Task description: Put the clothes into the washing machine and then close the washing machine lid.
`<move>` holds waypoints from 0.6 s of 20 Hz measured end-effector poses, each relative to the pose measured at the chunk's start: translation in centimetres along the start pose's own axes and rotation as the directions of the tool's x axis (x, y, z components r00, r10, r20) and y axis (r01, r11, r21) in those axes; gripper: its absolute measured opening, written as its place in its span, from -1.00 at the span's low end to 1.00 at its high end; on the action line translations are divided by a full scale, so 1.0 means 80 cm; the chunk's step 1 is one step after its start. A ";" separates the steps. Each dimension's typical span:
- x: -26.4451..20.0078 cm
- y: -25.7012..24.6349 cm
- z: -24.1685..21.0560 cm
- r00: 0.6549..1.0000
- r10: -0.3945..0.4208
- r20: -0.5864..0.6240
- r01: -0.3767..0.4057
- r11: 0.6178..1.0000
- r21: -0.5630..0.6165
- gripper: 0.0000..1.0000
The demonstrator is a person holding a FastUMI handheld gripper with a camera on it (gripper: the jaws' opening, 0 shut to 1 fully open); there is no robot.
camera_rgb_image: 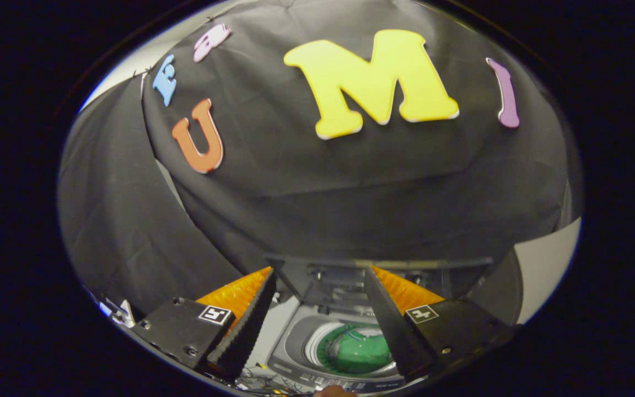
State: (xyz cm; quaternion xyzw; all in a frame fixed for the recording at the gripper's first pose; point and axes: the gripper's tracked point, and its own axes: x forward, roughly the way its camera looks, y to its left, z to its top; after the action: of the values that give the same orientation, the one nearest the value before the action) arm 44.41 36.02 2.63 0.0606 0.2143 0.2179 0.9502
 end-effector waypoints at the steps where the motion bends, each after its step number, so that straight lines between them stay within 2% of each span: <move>1: 0.001 -0.006 0.015 1.000 -0.008 0.026 0.008 1.000 -0.002 0.99; 3: 0.017 -0.013 0.042 0.998 -0.031 0.047 0.032 0.999 -0.008 0.99; 5: 0.039 -0.025 0.046 0.998 -0.057 0.017 0.058 0.998 -0.023 0.99; 9: 0.086 -0.051 0.036 0.993 -0.101 -0.067 0.102 0.995 0.003 1.00; 12: 0.141 -0.071 -0.002 0.971 -0.129 -0.200 0.131 0.991 -0.001 1.00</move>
State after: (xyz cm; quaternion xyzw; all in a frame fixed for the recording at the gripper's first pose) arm 55.69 35.92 -2.98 0.0301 0.3136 0.1588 0.9357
